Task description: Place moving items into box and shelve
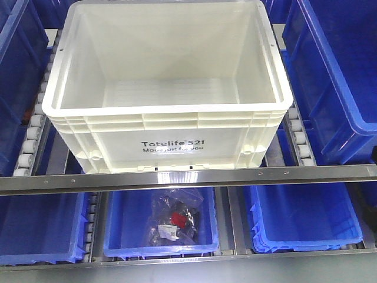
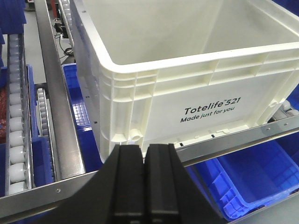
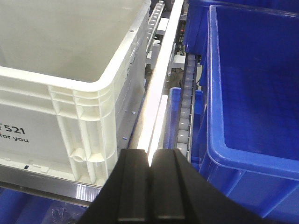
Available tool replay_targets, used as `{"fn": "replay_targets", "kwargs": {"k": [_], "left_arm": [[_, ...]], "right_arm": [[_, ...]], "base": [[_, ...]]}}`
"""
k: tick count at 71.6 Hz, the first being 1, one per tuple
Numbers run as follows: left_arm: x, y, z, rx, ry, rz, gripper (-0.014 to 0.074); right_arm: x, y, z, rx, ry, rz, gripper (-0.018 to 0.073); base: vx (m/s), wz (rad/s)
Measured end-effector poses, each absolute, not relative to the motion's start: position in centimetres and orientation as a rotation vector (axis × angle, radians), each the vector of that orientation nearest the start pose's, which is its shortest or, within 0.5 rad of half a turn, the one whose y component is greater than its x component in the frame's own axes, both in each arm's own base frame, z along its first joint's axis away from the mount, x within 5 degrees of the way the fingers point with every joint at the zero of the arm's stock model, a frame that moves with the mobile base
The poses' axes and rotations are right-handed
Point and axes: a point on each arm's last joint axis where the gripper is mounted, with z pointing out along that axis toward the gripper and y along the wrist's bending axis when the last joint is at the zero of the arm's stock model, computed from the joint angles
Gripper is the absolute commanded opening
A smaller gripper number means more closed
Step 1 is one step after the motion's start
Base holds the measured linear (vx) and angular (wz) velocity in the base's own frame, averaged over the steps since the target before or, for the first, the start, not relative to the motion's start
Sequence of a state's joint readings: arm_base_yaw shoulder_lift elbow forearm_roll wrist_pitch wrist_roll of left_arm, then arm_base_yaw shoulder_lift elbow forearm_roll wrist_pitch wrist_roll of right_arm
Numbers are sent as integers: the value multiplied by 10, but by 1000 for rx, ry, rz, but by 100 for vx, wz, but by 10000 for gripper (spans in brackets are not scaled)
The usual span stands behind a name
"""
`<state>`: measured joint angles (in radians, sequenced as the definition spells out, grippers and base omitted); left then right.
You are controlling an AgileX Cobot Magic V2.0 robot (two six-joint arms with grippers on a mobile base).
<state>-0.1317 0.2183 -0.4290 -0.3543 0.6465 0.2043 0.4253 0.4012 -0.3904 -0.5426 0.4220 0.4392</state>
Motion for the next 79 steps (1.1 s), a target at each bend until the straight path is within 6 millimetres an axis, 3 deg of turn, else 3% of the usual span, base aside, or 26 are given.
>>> {"fn": "replay_targets", "kwargs": {"k": [59,79], "left_arm": [[48,-24,289,194,1878,-323,-27],[61,-11,295,124,1645,-141,-27]], "right_arm": [[89,19,284,-268,1838,79,-15],[89,19,284,-267,1839,79,-15]], "base": [[0,0],[0,0]]}}
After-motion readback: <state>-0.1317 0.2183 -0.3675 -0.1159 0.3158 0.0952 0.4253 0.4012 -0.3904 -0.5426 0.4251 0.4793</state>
